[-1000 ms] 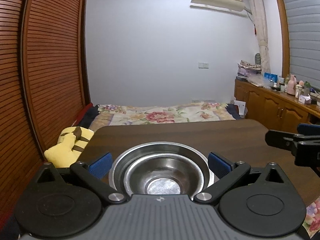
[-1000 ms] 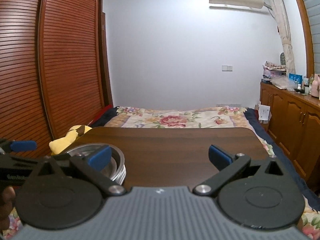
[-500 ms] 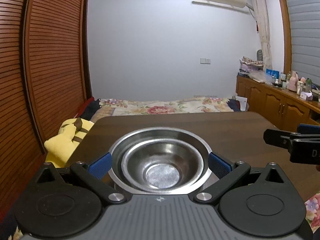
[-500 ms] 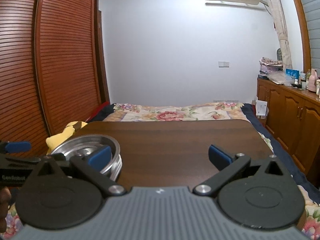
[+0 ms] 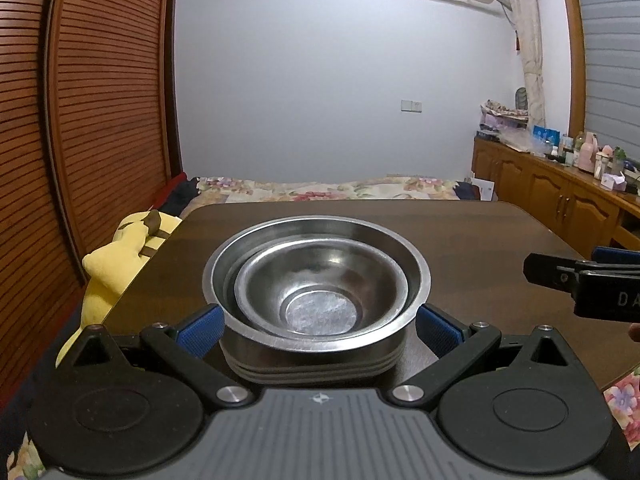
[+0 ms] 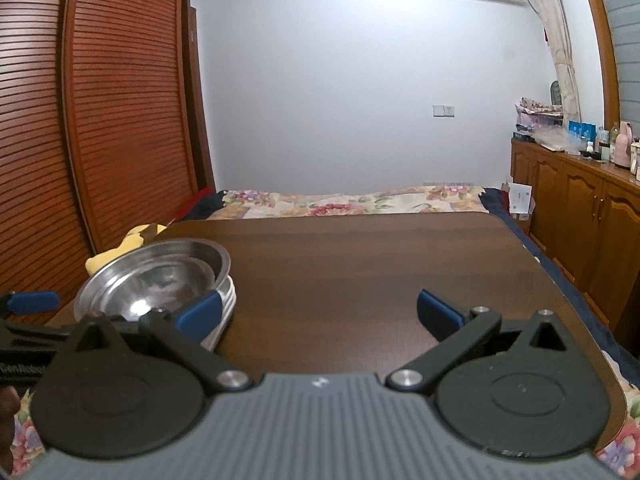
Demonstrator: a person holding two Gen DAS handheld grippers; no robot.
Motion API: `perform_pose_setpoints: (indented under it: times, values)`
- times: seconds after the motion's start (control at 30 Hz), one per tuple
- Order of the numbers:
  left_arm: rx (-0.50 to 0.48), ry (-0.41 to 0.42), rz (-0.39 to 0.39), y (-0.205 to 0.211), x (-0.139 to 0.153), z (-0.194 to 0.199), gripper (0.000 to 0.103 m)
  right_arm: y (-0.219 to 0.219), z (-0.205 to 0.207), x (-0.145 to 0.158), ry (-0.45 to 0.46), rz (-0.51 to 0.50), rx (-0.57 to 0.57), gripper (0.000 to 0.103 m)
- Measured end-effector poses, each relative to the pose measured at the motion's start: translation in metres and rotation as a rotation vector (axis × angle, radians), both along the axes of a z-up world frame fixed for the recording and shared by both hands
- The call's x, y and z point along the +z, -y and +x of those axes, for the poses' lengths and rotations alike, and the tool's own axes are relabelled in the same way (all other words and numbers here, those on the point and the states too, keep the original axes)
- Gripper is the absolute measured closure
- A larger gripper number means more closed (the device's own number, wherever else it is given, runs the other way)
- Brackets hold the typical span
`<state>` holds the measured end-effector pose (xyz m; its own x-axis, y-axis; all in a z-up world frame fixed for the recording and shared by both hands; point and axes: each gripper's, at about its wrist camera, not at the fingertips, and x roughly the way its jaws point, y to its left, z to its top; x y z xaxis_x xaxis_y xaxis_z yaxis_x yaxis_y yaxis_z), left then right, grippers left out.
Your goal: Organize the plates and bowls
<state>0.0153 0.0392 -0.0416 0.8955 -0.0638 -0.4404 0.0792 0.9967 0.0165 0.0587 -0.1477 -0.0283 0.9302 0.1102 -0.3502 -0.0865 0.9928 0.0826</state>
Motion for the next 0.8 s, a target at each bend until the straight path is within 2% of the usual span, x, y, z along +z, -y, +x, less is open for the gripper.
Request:
perform_pose_setpoints:
  times: [0.8]
  values:
    - [0.009, -0.001, -0.003, -0.0028, 0.0012, -0.0001, 0.0, 0.006, -0.0011, -0.0009, -0.001, 0.004, -0.004, 0.0]
